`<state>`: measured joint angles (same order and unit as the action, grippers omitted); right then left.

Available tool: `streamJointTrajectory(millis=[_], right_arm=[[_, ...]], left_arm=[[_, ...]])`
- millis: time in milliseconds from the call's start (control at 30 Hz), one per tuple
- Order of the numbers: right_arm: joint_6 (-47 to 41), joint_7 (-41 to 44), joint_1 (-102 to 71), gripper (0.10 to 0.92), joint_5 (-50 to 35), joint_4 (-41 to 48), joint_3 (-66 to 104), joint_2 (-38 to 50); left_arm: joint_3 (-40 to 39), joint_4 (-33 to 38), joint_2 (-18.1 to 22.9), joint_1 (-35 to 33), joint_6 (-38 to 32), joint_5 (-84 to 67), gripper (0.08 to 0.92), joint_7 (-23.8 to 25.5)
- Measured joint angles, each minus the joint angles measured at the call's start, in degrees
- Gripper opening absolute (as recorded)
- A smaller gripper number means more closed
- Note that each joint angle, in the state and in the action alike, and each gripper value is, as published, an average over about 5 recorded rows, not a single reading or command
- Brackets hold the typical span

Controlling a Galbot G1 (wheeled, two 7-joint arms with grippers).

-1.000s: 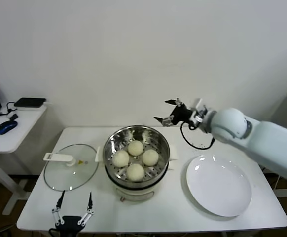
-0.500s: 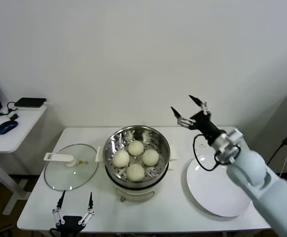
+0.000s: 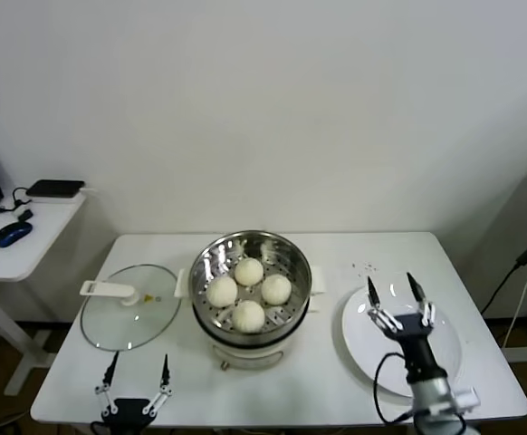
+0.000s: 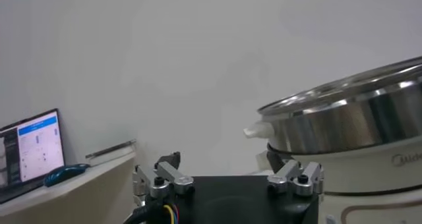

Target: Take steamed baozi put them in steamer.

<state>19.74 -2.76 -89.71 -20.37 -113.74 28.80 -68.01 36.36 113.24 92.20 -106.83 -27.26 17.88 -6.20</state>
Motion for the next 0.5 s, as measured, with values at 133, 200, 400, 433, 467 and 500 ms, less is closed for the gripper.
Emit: streamJointTrajectory(millis=[133, 200, 400, 433, 467, 500], right_arm=[[2.88, 0.00, -3.30, 0.823, 1.49, 0.40, 1.70, -3.31], [4.00, 0.05, -4.46, 0.823, 2.07, 0.55, 2.37, -4.57], [6.22, 0.43, -6.74, 0.823, 3.43, 0.82, 3.43, -7.31], [6.46, 0.50, -7.02, 0.823, 3.59, 0.85, 3.52, -7.63], [6.68, 0.58, -7.29, 0.823, 3.72, 0.87, 3.62, -7.92], [6.90, 0.66, -7.54, 0.823, 3.82, 0.89, 3.72, -8.16]], left_arm=[[-0.01, 0.17, 0.00, -0.10, -0.07, -0.03, 0.823, -0.02], [-0.01, 0.24, 0.00, -0.20, -0.15, -0.03, 0.823, -0.05], [-0.09, 0.58, 0.00, -0.45, -0.30, -0.04, 0.823, -0.06], [-0.13, 0.69, 0.00, -0.48, -0.30, -0.03, 0.823, -0.06], [-0.16, 0.78, 0.00, -0.51, -0.30, -0.03, 0.823, -0.05], [-0.18, 0.85, 0.00, -0.55, -0.30, -0.03, 0.823, -0.05]])
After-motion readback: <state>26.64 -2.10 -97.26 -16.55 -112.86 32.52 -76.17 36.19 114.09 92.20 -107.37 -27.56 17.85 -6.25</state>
